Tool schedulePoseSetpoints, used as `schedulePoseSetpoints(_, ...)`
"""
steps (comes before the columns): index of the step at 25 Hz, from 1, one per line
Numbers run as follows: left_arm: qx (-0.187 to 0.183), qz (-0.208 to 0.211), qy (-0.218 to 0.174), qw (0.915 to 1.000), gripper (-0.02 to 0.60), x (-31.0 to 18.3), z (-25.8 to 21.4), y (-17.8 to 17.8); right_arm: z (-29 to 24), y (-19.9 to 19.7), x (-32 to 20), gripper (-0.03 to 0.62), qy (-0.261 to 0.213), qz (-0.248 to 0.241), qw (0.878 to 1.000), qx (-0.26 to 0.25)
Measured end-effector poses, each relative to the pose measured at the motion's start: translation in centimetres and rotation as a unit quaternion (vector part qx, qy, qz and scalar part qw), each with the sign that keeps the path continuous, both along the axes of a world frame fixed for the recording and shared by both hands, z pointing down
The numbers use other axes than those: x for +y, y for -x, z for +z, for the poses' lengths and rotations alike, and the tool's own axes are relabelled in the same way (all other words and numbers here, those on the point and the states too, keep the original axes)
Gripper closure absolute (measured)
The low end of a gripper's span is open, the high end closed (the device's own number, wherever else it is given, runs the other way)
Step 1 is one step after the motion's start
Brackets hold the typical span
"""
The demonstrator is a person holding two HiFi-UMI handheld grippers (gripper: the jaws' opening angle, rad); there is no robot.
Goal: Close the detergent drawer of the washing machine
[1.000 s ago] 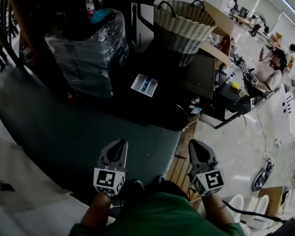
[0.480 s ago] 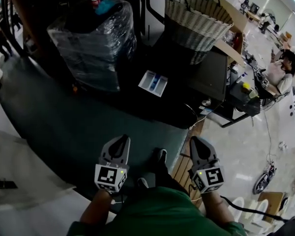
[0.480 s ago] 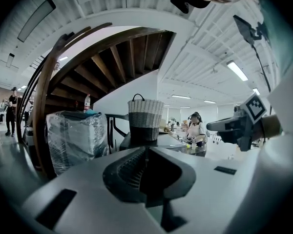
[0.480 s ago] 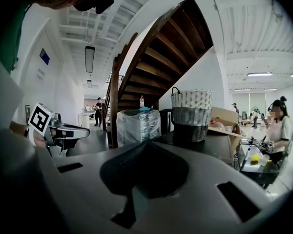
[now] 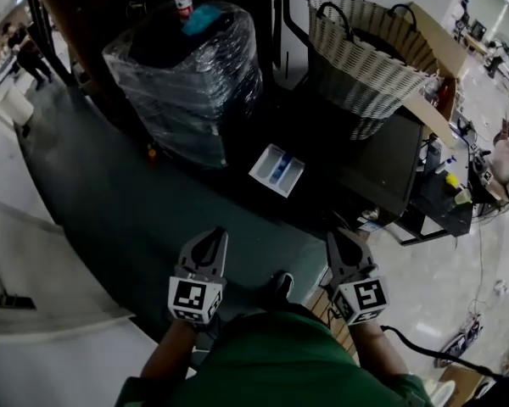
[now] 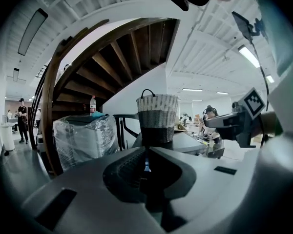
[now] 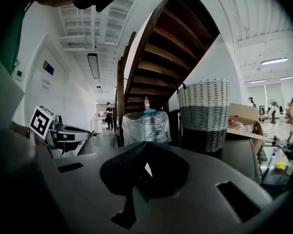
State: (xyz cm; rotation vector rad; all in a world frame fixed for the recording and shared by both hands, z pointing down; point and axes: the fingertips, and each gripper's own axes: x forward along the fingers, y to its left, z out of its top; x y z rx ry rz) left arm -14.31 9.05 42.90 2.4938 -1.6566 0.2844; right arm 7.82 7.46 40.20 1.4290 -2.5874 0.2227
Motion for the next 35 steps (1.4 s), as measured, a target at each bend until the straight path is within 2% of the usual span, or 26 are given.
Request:
schedulePoseSetpoints(7,-0.025,-0.025,0.000,0.9994,0.544,-6.1,1.5,-3.8,0.6,-3.7,-6.6,0.572,0.008,-0.026,1.000,-0.009)
schedulePoseSetpoints(14,-0.042,-0.040,0.068,0.9960,0.545,-9.2,6.7,-4.8,1.8,-5.9,-9.5,0.572,0.024,-0.022,0.999,-0.017)
schedulePoseSetpoints(21,-0.063,-0.016,0.129,0.9895,0.545,-12.1,13.5,-5.3,2.5,-7.1,-11.4,0.572,0.043,0.005,0.999,-0.028)
schedulePoseSetpoints(24,-0.073,-0.003,0.155,0.9852,0.545,-13.6,16.7,-5.4,2.8,-8.2,-12.3,0.572,0.048,0.034,0.998,-0.005)
schedulePoseSetpoints(26,-0.078,0.009,0.174,0.9816,0.545,-14.5,18.9,-5.7,2.7,-8.5,-13.1,0.572,0.048,0.050,0.998,-0.010)
schedulePoseSetpoints(29,-0.066,0.031,0.207,0.9756,0.545,-15.5,21.6,-6.6,2.8,-8.7,-14.4,0.572,0.059,0.072,0.996,0.013)
schedulePoseSetpoints(35,-0.065,0.072,0.226,0.9692,0.545,-18.7,24.8,-6.5,2.8,-5.7,-18.0,0.572,0.070,0.085,0.993,0.045)
